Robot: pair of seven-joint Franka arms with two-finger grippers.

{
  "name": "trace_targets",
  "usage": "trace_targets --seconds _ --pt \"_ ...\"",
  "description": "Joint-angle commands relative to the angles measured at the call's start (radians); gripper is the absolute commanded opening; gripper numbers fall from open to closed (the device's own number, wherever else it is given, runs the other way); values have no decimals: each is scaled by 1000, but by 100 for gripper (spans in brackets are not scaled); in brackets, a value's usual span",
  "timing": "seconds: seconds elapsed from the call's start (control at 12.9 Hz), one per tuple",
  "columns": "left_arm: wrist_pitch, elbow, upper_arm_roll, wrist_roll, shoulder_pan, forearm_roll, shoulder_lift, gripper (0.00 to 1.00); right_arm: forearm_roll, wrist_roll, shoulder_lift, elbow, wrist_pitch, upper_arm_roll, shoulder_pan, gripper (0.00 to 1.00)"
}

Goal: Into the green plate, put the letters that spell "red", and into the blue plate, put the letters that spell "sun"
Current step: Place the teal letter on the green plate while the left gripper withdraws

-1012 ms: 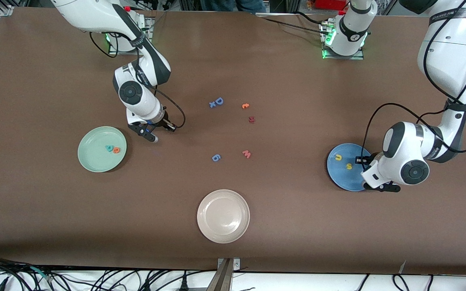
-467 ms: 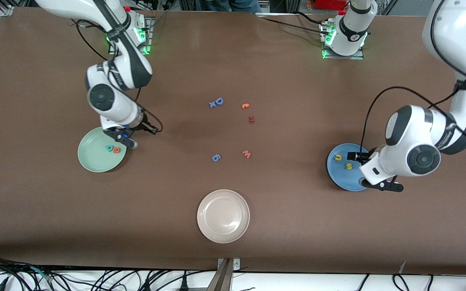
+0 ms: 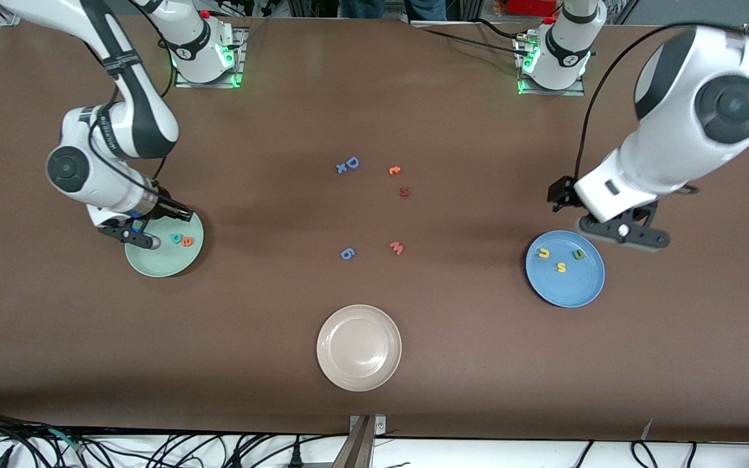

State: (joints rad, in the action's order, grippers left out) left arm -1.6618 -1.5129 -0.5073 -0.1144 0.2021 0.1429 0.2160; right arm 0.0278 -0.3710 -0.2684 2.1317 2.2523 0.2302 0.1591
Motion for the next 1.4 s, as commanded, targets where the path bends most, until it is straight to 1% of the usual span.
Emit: trace_targets --seconds 0.0,0.08,0.16,0.23,0.31,0.39,0.47,0.54,0.62,0.93,1.01,1.09,1.17,1.32 --pt "26 -9 64 13 42 -49 -113 100 70 102 -6 -3 -5 14 71 13" --pt "52 -10 105 27 24 -60 -125 100 92 110 -8 -3 -4 12 80 21" --pt "65 -10 186 66 -45 -65 -130 100 95 103 -8 -15 -2 12 80 65" --pt "74 -13 254 129 -93 -81 -132 100 87 93 -6 -22 -3 11 80 96" --pt "70 -30 298 146 -134 -94 -132 100 87 93 1 -29 -8 12 77 100" --pt "65 -32 369 150 -189 -115 -132 100 86 92 3 -35 -11 12 74 100" --pt "50 -35 425 154 -217 -158 -135 100 84 90 3 -36 -11 12 69 100" --pt "47 -53 459 157 -252 -169 -147 100 80 89 3 -38 -11 12 68 100" --pt "47 -65 472 159 -266 -167 -162 100 78 61 0 -42 -13 12 59 100" --pt "37 -174 464 159 -242 -164 -243 100 78 -80 -8 -64 -26 11 -30 100" --pt "37 -190 437 159 -213 -163 -259 100 78 -103 -14 -90 -43 11 -44 100" --pt "33 -213 370 159 -155 -155 -280 100 76 -112 -15 -117 -78 12 -56 100" --pt "27 -222 363 157 -159 -137 -288 100 75 -112 -8 -159 -135 12 -67 100" --pt "27 -219 392 150 -207 -135 -285 100 37 -103 7 -232 -233 11 -75 100"
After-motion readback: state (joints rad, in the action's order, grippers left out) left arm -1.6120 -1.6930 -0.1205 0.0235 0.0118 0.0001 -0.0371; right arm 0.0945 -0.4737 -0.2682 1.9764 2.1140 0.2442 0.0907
